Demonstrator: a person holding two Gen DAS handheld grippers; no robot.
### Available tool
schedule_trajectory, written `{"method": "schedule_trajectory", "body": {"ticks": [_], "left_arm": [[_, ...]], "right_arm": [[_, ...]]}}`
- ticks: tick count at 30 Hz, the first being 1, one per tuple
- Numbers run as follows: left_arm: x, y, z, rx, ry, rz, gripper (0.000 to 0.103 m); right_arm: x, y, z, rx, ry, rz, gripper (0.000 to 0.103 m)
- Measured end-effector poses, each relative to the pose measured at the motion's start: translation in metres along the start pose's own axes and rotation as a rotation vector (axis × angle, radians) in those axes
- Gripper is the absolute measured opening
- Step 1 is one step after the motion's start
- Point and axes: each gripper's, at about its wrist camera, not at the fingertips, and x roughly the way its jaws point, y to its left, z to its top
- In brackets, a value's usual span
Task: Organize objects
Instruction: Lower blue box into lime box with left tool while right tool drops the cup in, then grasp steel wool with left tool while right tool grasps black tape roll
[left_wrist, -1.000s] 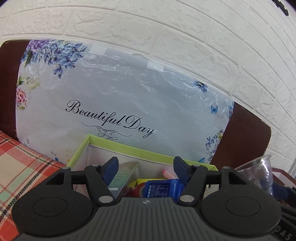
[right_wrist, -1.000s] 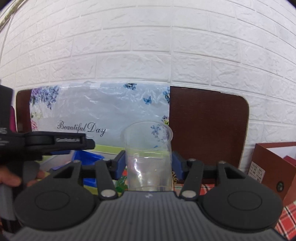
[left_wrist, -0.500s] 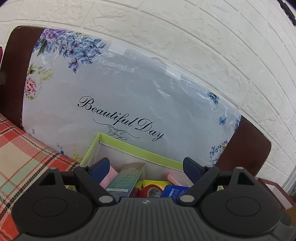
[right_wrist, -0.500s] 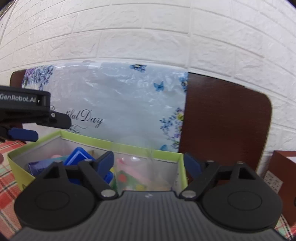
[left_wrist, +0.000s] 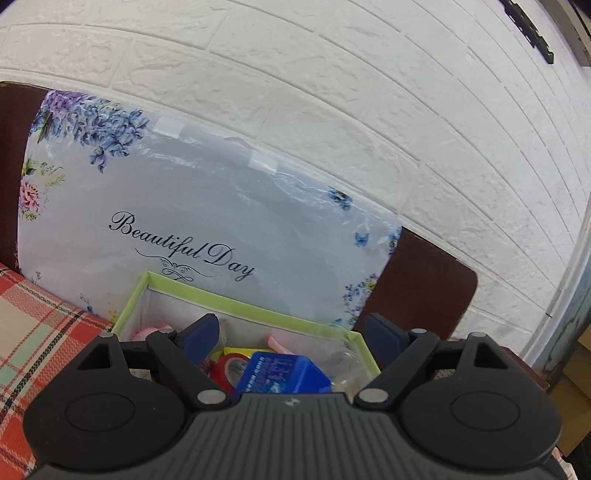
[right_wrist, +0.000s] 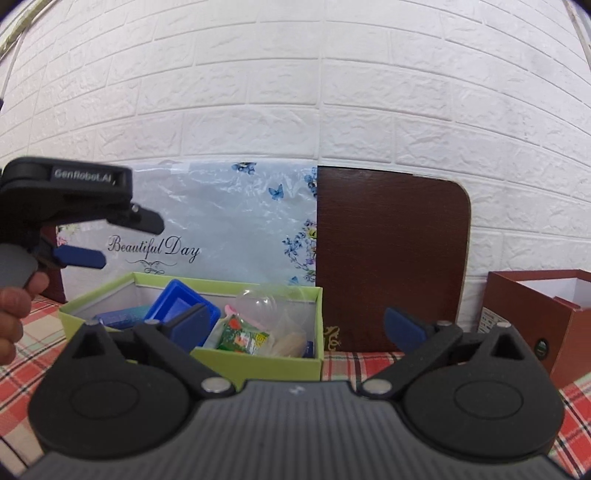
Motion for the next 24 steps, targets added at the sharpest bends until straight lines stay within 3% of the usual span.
{"method": "schedule_trajectory", "body": {"ticks": [5,10,15,19,22,23,24], "left_arm": [[-0.028,-0.023,-0.013,0.088,0.034,-0.045,0.089],[-0.045,-0.019,-0.045,0.186,0.100,0.050,0.089],[-0.042,-0.004,-0.077,0.154,0.197,0.085,0.089],[-0.024,-0.011,-0.097,0.204,0.293,0.058,0.086],[-0.017,-0.019,-0.111,0.254,0.320,0.036,0.086],[-0.015,-0.020,-0.114,0.267,0.318,0.040,0.084],[-0.014,-0.020,-0.117,0.275,0.313,0.054,0.071]], "right_arm": [[-0.016,-0.003,-0.010,-0.030,0.028,-0.031,0.103],[-0.017,-0.015,-0.027,0.014,0.063,-0.086,0.103],[-0.016,-0.033,-0.037,0.089,0.107,-0.115,0.103],[-0.018,-0.037,-0.037,0.092,0.106,-0.127,0.103],[-0.018,-0.037,-0.038,0.089,0.109,-0.116,0.103],[-0.016,-0.036,-0.039,0.090,0.115,-0.111,0.103],[-0.015,-0.036,-0.040,0.093,0.124,-0.104,0.103]]}}
